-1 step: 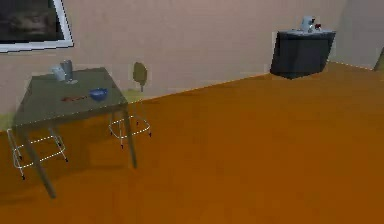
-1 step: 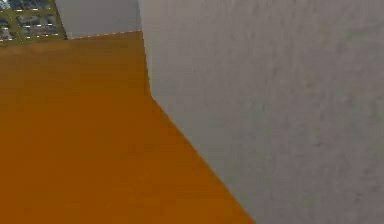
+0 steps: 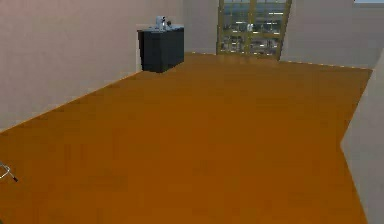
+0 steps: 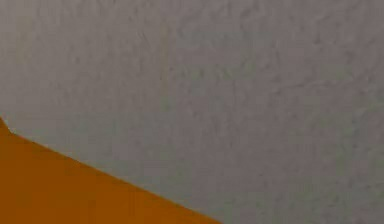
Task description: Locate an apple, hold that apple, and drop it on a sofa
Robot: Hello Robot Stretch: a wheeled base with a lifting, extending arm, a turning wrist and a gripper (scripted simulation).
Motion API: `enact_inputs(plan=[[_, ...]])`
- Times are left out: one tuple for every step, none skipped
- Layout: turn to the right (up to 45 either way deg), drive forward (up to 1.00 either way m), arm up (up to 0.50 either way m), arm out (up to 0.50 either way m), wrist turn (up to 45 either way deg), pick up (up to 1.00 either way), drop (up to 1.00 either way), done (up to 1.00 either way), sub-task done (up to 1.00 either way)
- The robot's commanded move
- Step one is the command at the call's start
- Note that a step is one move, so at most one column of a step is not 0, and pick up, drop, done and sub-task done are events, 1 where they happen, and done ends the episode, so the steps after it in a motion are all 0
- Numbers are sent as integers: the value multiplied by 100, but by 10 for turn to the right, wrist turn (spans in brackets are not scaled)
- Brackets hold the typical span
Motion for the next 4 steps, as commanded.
enact_inputs(plan=[[0,100,0,0,0,0,0,0,0],[0,100,0,0,0,0,0,0,0],[0,100,0,0,0,0,0,0,0],[30,0,0,0,0,0,0,0,0]])
